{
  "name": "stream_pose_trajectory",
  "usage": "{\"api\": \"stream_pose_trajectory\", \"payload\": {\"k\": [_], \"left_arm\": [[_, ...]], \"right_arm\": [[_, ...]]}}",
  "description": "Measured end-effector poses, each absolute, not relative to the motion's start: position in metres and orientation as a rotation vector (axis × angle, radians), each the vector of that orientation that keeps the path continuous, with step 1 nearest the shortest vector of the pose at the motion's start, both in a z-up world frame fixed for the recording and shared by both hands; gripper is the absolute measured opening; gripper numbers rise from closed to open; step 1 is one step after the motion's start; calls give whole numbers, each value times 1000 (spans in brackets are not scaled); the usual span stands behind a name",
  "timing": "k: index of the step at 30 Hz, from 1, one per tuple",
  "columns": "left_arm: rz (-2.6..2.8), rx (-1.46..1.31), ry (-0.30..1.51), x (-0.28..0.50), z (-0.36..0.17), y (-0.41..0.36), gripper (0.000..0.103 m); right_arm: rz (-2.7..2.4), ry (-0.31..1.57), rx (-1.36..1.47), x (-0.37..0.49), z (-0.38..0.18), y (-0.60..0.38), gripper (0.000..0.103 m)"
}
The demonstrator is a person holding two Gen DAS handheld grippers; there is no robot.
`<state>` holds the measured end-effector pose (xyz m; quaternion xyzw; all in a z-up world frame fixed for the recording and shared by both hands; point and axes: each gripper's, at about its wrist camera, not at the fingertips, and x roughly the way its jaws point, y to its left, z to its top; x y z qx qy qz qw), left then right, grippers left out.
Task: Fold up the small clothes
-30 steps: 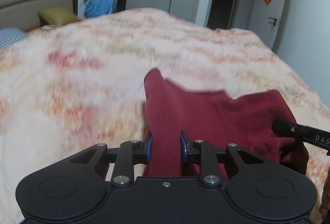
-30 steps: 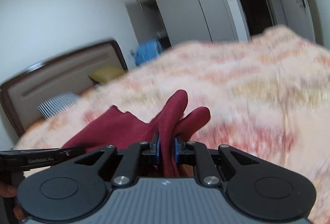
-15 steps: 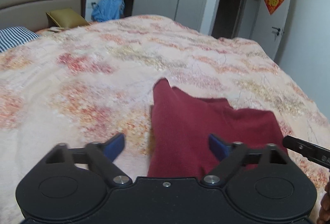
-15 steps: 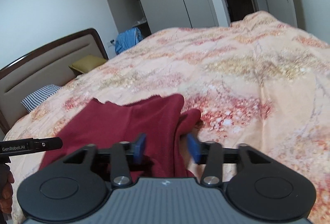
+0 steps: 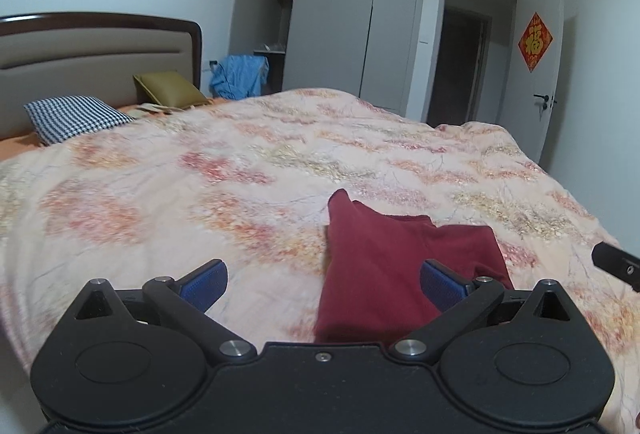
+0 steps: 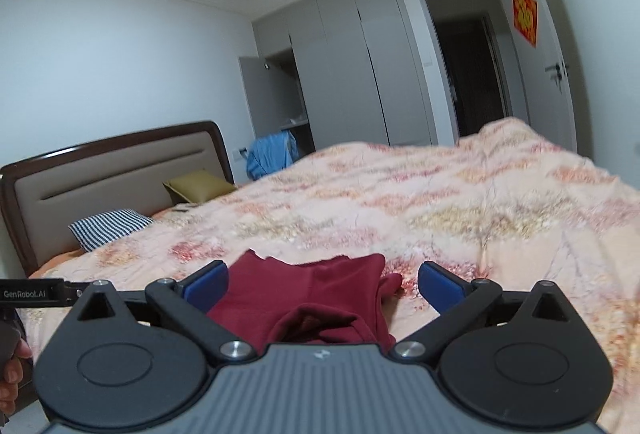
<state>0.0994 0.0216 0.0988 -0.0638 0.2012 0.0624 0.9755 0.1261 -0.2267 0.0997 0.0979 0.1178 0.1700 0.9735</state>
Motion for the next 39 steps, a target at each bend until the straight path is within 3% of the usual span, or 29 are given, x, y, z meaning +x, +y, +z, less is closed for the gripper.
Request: {"api": "stream_pose_trajectory", "payload": {"k": [17,39], "left_arm": [[140,-136,418,9,64,13,102],[152,-184,469,6,45,24,102]], "right_arm": [[324,262,120,11,72,-223,103],[307,346,122,12,54,-217,103]]}}
